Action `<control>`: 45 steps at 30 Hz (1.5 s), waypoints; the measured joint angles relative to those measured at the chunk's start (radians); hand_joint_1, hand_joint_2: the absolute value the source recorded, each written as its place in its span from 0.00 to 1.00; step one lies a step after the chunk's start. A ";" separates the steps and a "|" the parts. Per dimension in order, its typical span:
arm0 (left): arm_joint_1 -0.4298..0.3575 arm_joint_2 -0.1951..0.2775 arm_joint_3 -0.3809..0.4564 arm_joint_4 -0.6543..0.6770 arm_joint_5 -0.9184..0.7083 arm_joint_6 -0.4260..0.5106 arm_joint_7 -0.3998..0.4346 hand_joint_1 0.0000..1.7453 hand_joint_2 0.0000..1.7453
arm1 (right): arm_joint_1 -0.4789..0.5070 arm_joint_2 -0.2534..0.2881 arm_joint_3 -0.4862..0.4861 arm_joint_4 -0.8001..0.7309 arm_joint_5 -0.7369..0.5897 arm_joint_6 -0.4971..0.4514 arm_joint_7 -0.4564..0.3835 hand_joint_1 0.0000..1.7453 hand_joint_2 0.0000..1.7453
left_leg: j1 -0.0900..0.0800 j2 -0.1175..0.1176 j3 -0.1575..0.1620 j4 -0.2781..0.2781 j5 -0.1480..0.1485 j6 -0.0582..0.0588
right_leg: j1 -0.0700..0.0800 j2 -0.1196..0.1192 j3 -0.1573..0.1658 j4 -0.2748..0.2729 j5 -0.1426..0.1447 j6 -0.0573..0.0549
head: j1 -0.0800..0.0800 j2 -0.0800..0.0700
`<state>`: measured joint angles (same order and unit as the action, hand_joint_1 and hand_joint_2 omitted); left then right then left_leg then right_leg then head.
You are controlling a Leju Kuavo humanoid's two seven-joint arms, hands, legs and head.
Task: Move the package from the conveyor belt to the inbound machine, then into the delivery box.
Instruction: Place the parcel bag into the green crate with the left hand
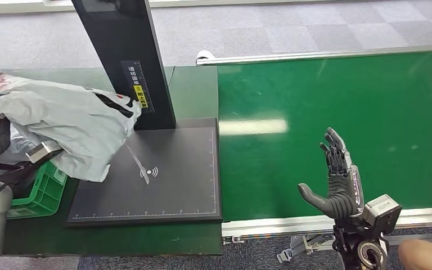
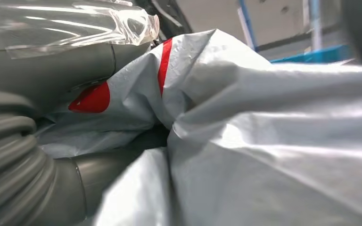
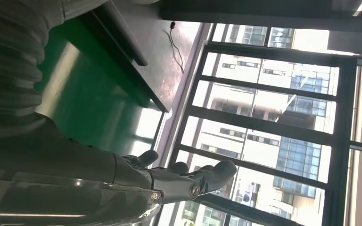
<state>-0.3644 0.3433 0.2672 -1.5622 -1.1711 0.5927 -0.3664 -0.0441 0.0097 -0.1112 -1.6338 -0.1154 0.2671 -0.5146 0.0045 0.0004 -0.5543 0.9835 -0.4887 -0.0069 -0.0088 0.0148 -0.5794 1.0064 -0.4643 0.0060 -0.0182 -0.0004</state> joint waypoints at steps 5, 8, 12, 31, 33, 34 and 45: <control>-0.087 0.080 0.078 0.196 -0.119 0.006 0.062 1.00 1.00 | 0.010 0.000 -0.017 -0.006 0.000 0.003 0.000 0.00 1.00 | 0.000 0.001 0.000 0.000 0.000 0.000 | 0.000 0.000 0.000 0.000 0.000 0.000 | 0.000 0.000; -0.162 0.137 0.111 0.371 -0.144 -0.004 0.096 1.00 1.00 | 0.014 0.000 -0.024 -0.008 0.001 0.004 0.000 0.00 1.00 | 0.001 0.001 0.000 0.000 0.000 0.000 | 0.000 0.000 0.000 0.000 0.000 0.000 | 0.000 0.000; -0.245 0.199 0.145 0.578 -0.139 0.004 0.110 1.00 1.00 | 0.023 0.003 -0.037 -0.013 0.008 0.004 0.000 0.00 1.00 | 0.001 0.001 0.000 0.000 0.000 0.000 | 0.000 0.001 0.000 0.000 0.000 0.000 | 0.000 0.000; -0.301 0.256 0.203 0.778 -0.166 0.007 0.144 1.00 1.00 | 0.039 0.015 -0.061 -0.026 0.009 0.014 0.000 0.00 1.00 | 0.000 0.001 -0.001 0.000 0.000 0.000 | 0.000 0.001 -0.001 0.000 0.000 0.000 | 0.000 0.000; -0.302 0.257 0.205 0.783 -0.168 0.007 0.148 1.00 1.00 | 0.039 0.016 -0.061 -0.027 0.009 0.014 0.000 0.00 1.00 | 0.000 0.001 -0.001 0.000 0.000 0.000 | 0.000 0.001 -0.001 0.000 0.000 0.000 | 0.000 0.000; -0.303 0.258 0.206 0.784 -0.173 0.006 0.153 0.93 1.00 | 0.039 0.017 -0.061 -0.027 0.009 0.015 0.000 0.00 1.00 | 0.000 0.001 -0.001 0.000 0.000 0.000 | 0.000 0.001 -0.001 0.000 0.000 0.000 | 0.000 0.000; -0.294 0.264 0.259 0.792 -0.050 -0.079 0.071 0.00 1.00 | 0.044 0.024 -0.071 -0.030 0.012 0.021 0.005 0.00 1.00 | 0.000 0.001 -0.001 0.000 0.000 0.000 | 0.000 0.000 -0.001 0.000 0.000 0.000 | 0.000 0.000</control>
<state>-0.6585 0.6072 0.5258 -0.7697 -1.2208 0.5137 -0.2949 -0.0006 0.0338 -0.1826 -1.6638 -0.1031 0.2883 -0.5097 0.0048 0.0012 -0.5551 0.9834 -0.4888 -0.0073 -0.0086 0.0152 -0.5803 1.0065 -0.4645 0.0058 -0.0179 -0.0004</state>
